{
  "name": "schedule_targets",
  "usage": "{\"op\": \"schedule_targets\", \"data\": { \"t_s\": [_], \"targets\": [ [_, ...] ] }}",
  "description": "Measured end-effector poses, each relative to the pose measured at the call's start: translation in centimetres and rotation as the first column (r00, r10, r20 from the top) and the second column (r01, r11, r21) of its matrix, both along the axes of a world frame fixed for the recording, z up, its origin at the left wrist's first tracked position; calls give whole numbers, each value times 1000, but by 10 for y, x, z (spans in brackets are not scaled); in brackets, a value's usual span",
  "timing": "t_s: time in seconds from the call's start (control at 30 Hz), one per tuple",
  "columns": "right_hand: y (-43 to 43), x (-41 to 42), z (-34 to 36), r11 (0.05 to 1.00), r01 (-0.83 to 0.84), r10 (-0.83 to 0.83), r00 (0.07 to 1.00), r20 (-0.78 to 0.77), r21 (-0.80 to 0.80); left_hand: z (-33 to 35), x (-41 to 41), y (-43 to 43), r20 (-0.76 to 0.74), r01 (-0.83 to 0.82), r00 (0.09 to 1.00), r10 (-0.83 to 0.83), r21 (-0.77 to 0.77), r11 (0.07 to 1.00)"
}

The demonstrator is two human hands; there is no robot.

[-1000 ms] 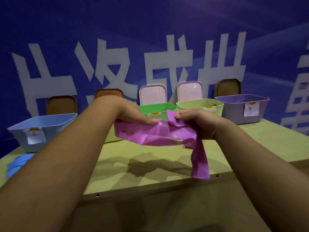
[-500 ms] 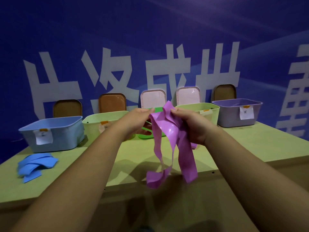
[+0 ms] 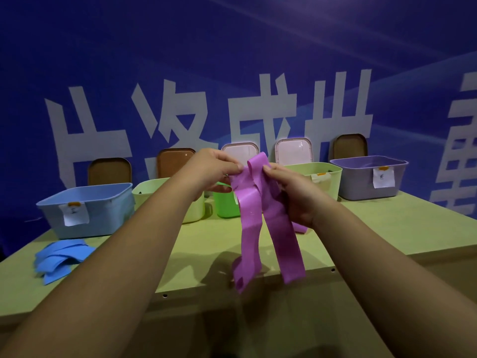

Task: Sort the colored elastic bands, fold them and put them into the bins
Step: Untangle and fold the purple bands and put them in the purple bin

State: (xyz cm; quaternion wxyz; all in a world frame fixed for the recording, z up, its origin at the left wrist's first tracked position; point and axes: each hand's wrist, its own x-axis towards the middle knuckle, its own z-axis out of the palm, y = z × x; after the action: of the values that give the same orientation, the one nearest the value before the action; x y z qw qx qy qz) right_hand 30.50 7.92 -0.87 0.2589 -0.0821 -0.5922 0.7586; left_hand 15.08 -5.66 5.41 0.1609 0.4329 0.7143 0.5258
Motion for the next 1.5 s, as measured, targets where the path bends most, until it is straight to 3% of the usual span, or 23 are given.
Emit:
{"op": "schedule_targets", "data": {
  "t_s": [0.13,0.27,0.43,0.6,1.03,1.5],
  "targets": [
    [3,5,-2,1000,10,-10,1000,-14,4,12,1,-1,-40,-2,999,3,31,1000],
    [6,14,-2,989,86,-97,992,86,120,26,5,1,-260,-35,964,54,80,996],
    [5,21,3,991,59,-61,998,13,123,38,5,12,-586,-101,790,183,169,980],
    [4,22,6,973,102,-94,994,-48,208,44,12,14,-591,-68,786,182,211,975],
    [-3,13,14,951,168,-127,978,-166,261,40,20,6,-375,39,927,9,120,992],
    [6,2,13,909,289,-250,955,-162,301,43,26,3,-229,128,968,-102,101,987]
  ]
}}
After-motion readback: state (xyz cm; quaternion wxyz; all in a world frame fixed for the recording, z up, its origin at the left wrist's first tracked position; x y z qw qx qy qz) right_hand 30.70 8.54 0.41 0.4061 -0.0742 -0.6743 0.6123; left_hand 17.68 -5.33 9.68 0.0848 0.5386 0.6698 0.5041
